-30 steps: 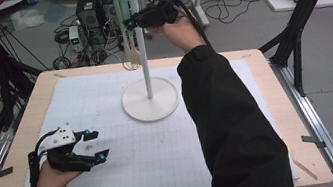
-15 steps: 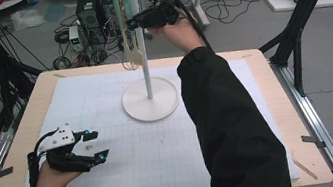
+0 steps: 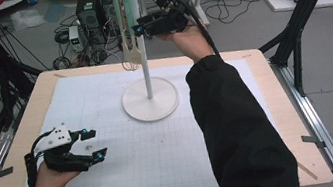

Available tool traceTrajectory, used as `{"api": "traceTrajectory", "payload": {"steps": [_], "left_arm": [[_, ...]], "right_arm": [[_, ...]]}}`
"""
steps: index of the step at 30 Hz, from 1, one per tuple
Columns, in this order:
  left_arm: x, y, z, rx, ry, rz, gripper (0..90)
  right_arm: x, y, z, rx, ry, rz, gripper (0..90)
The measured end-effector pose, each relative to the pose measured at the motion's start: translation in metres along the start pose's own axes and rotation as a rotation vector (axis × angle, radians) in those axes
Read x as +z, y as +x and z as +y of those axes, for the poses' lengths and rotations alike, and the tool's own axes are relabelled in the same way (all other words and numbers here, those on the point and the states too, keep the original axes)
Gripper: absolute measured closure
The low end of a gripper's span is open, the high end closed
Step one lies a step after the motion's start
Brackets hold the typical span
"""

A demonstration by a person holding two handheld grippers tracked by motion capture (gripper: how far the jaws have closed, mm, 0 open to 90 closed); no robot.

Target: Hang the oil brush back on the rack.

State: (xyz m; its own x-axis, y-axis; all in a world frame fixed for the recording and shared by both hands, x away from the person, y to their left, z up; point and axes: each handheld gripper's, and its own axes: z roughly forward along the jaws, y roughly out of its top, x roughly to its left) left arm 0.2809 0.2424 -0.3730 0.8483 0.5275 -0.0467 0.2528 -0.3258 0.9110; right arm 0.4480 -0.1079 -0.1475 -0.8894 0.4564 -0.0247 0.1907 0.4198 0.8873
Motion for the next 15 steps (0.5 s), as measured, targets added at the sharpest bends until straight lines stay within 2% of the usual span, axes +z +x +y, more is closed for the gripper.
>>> {"api": "traceTrajectory", "payload": {"steps": [2,4,12,15], "left_arm": [[0.000,0.000,0.000,-0.001,0.000,0.005,25.4],[-0.001,0.001,0.000,-0.012,-0.004,0.005,24.4],[0.000,0.002,0.000,-0.024,-0.003,0.022,21.2],[-0.001,0.003,0.000,-0.032,0.000,0.035,19.8]], "right_arm": [[-0.002,0.001,-0.002,0.000,0.000,-0.012,56.6],[-0.006,0.001,-0.008,0.006,-0.004,-0.027,51.4],[-0.013,0.006,-0.028,0.038,-0.017,-0.007,40.5],[-0.012,0.010,-0.036,0.031,-0.030,0.007,38.7]]}}
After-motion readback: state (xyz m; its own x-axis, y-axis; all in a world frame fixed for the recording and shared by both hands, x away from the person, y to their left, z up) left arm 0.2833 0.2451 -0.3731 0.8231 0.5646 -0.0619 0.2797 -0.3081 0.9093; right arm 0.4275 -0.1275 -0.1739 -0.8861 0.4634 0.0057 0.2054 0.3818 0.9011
